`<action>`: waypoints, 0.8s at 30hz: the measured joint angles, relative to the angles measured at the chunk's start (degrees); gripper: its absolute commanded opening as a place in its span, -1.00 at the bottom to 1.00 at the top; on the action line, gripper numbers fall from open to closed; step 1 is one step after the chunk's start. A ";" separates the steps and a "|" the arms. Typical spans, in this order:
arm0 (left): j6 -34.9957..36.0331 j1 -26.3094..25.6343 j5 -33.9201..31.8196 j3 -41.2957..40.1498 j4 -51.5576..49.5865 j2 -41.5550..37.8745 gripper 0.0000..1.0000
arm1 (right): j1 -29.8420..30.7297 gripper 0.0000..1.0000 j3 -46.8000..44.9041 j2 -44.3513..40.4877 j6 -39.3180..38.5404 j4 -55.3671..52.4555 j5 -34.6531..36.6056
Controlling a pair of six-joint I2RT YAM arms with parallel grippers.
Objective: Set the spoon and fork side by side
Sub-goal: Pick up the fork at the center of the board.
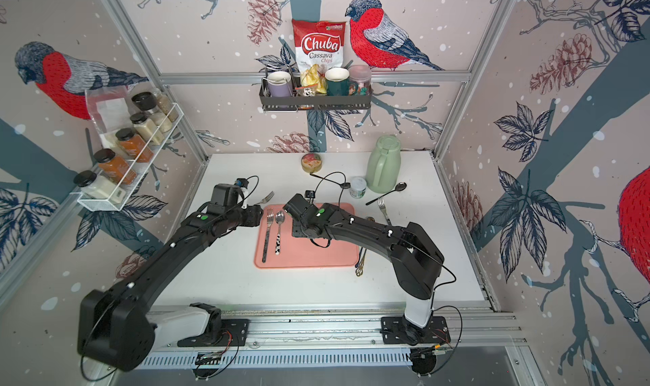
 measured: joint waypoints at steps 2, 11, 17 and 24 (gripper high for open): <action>3.52 0.31 -0.50 2.71 0.94 4.94 0.47 | -0.70 -0.17 -2.64 -1.88 -0.81 0.81 -0.44; 14.38 8.35 -1.64 19.74 -2.40 22.71 0.43 | -2.58 -0.14 -12.35 -9.31 -1.49 4.31 -3.10; 17.73 9.42 0.98 24.81 -6.64 34.16 0.39 | -4.72 -0.14 -14.47 -10.56 -2.64 5.84 -3.63; 20.44 9.86 0.37 26.99 -8.17 38.80 0.41 | -5.66 -0.14 -16.85 -11.87 -2.71 7.63 -4.94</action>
